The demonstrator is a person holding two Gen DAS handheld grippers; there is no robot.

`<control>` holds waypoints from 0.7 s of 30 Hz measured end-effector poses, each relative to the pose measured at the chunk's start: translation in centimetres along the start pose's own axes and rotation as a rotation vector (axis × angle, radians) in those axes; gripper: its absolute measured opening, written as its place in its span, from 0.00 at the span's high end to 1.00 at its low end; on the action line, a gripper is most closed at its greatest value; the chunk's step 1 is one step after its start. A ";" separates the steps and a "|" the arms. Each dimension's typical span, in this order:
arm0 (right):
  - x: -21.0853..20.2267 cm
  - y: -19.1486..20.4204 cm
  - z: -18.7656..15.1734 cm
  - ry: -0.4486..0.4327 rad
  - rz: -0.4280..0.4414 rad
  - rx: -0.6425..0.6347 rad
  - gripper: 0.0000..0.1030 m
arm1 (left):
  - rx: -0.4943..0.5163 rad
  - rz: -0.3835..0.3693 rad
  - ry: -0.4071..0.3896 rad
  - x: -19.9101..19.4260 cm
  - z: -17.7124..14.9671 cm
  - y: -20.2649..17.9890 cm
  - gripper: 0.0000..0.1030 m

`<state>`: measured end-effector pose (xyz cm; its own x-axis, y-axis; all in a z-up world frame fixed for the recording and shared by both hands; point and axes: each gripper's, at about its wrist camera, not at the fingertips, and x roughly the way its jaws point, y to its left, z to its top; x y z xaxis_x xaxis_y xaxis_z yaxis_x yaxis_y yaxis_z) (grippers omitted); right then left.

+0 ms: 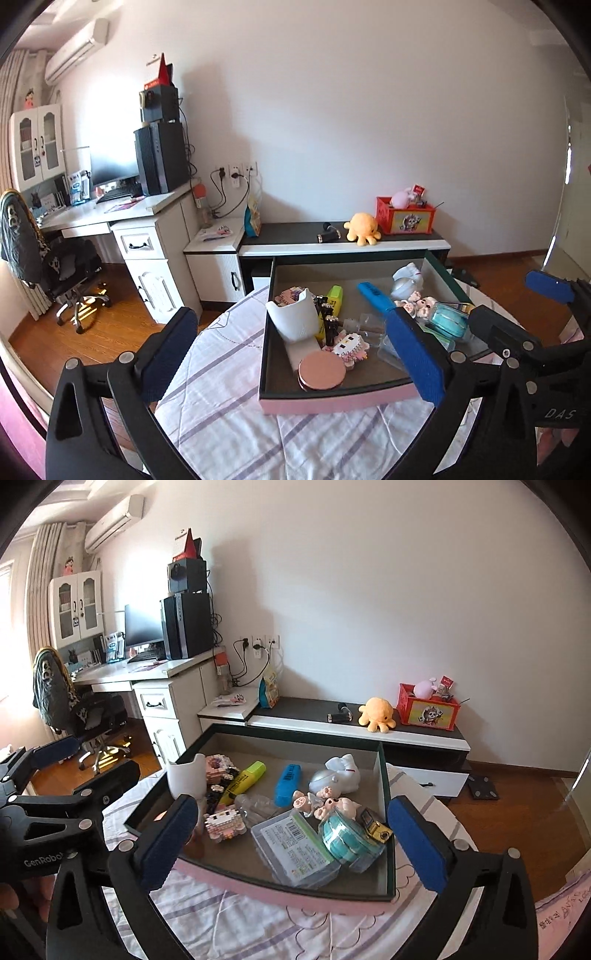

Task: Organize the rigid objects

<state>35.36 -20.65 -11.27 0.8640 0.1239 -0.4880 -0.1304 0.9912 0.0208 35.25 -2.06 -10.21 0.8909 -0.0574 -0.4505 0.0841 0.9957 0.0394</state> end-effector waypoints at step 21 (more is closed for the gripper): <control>-22.7 3.9 -5.6 -0.222 -0.054 0.029 0.00 | 0.015 0.000 -0.200 -22.3 -4.0 -1.2 0.00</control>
<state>12.52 -19.82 -5.05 0.9556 0.0748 -0.2851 -0.0700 0.9972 0.0269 13.54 -1.71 -3.77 0.9616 -0.0722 -0.2648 0.0893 0.9946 0.0533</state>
